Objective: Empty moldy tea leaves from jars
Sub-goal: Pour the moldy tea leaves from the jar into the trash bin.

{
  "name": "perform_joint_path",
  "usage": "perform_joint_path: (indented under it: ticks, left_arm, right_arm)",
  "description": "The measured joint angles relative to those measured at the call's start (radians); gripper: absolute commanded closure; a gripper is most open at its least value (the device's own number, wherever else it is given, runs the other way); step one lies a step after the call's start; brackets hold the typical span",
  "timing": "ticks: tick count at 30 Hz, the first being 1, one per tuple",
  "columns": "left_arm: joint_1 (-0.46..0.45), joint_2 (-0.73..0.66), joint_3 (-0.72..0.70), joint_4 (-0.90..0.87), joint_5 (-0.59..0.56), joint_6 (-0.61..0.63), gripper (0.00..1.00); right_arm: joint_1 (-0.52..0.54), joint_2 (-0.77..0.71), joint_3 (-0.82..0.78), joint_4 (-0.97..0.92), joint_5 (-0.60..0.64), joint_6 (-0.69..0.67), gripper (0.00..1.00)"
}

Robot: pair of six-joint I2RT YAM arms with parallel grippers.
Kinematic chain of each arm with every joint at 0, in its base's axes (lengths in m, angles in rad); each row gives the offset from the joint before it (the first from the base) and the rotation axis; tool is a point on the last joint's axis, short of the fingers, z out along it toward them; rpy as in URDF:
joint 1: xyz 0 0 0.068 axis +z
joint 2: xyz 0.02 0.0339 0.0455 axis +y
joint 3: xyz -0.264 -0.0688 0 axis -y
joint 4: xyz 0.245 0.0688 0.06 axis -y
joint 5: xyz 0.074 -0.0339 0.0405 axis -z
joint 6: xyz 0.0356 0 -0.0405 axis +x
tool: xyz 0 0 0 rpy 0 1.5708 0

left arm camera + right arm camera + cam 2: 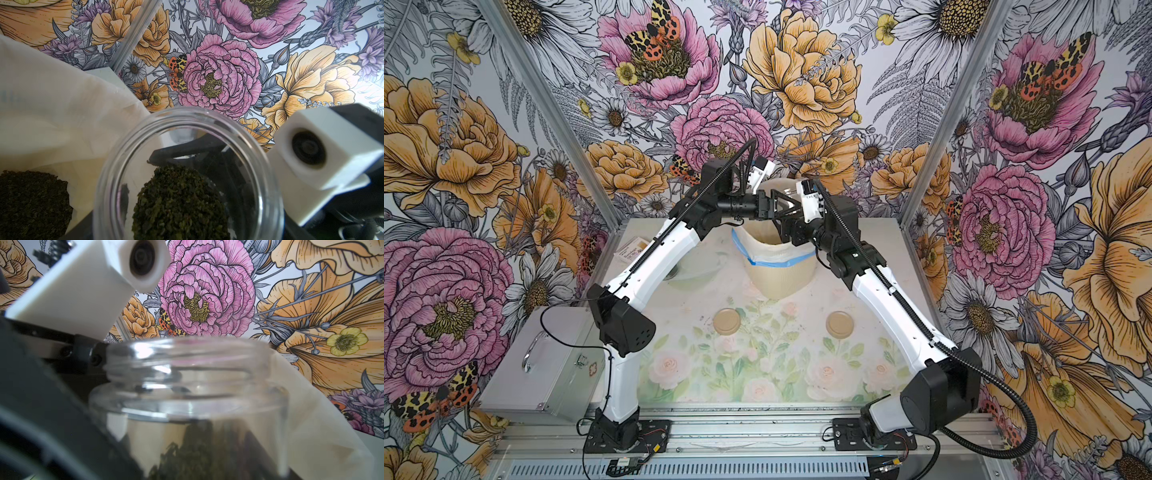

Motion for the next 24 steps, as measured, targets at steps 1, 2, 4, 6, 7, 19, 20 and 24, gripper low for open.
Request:
perform_joint_path:
  ticks: [1,2,4,6,7,19,20,24]
  left_arm:
    - [0.0,0.001,0.003,-0.004,0.0,0.0,0.32]
    - [0.0,0.002,0.006,-0.007,0.0,0.0,0.34]
    - [0.0,0.002,0.013,-0.014,0.0,0.0,0.38]
    - [0.0,0.002,0.019,-0.02,-0.001,0.0,0.4]
    - [0.0,0.002,0.022,-0.024,-0.002,0.0,0.41]
    - [0.004,0.005,0.077,-0.048,-0.009,-0.078,0.43]
    - [0.005,0.005,0.079,-0.048,-0.009,-0.092,0.43]
    - [0.005,0.005,0.082,-0.058,-0.009,-0.149,0.43]
  right_arm:
    - [-0.002,0.0,0.0,0.0,-0.004,0.0,0.47]
    - [-0.003,0.0,0.0,0.0,-0.006,-0.001,0.46]
    - [-0.003,0.0,0.0,0.001,-0.011,-0.006,0.44]
    - [-0.003,0.0,0.002,0.002,-0.014,-0.008,0.41]
    - [-0.004,0.0,0.003,0.002,-0.015,-0.009,0.38]
    - [-0.004,-0.015,-0.005,0.083,-0.023,-0.014,0.0]
    - [-0.004,-0.024,-0.014,0.102,-0.023,-0.014,0.0]
    - [-0.004,-0.053,-0.05,0.163,-0.022,-0.014,0.0]
